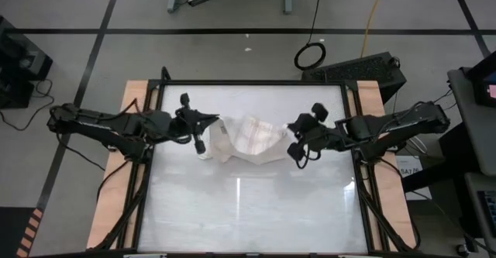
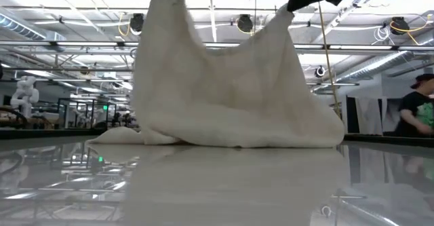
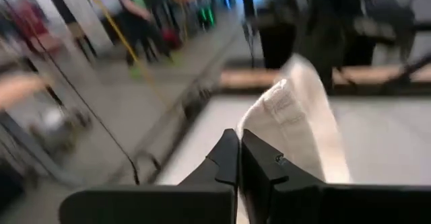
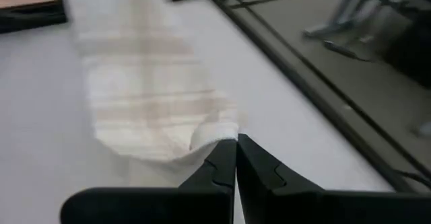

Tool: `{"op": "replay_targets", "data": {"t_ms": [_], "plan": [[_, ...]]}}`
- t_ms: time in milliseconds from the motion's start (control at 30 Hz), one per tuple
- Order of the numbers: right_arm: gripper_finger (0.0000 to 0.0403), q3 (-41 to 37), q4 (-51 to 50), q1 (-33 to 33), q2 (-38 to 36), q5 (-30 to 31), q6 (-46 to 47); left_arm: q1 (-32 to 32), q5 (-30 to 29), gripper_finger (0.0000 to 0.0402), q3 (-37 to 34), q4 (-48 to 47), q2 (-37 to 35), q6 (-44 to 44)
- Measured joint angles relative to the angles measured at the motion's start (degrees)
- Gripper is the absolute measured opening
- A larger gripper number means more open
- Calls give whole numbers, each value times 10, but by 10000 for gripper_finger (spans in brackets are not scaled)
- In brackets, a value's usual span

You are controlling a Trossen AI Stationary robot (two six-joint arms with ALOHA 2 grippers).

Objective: Roll towel
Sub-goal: Roll the white-brown patterned towel

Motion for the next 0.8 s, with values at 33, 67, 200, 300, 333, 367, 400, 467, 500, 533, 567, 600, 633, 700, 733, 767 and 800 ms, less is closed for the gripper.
{"op": "replay_targets", "data": {"t_ms": [33,67,200,300,333,367,400,467,500,533,567,600,633,700,733,767,800], "plan": [[0,-6,16,5,0,-8,3,0,-15,8,0,37,-2,27],[0,-13,28,10,0,-14,9,1,-41,8,0,79,-5,56],[0,-36,40,31,0,-18,44,11,-139,8,0,246,-7,212],[0,-48,37,41,-1,-17,74,28,-120,8,0,343,-7,294],[0,-52,39,45,-1,-17,82,34,-102,8,1,361,-7,302],[0,-57,42,49,-1,-18,90,40,-86,8,1,370,-7,304],[1,-63,48,53,-1,-23,95,45,-68,8,1,373,-7,304],[10,-73,69,60,-1,-52,101,55,-23,8,1,372,-6,304],[18,-77,81,64,-1,-71,103,60,4,8,1,371,-5,305],[29,-82,98,71,0,-89,103,66,31,8,1,375,-2,304],[43,-86,113,79,0,-105,100,71,54,8,1,378,1,303],[57,-90,135,88,0,-118,93,75,70,8,3,378,4,303],[73,-94,156,99,0,-126,83,78,77,8,5,377,8,302],[106,-101,189,118,2,-127,60,83,78,8,8,377,15,303],[122,-103,195,128,3,-122,53,85,78,8,8,373,16,303],[137,-106,200,136,3,-113,53,87,78,8,8,364,17,302],[150,-109,206,141,6,-94,60,87,78,8,8,352,18,296]]}}
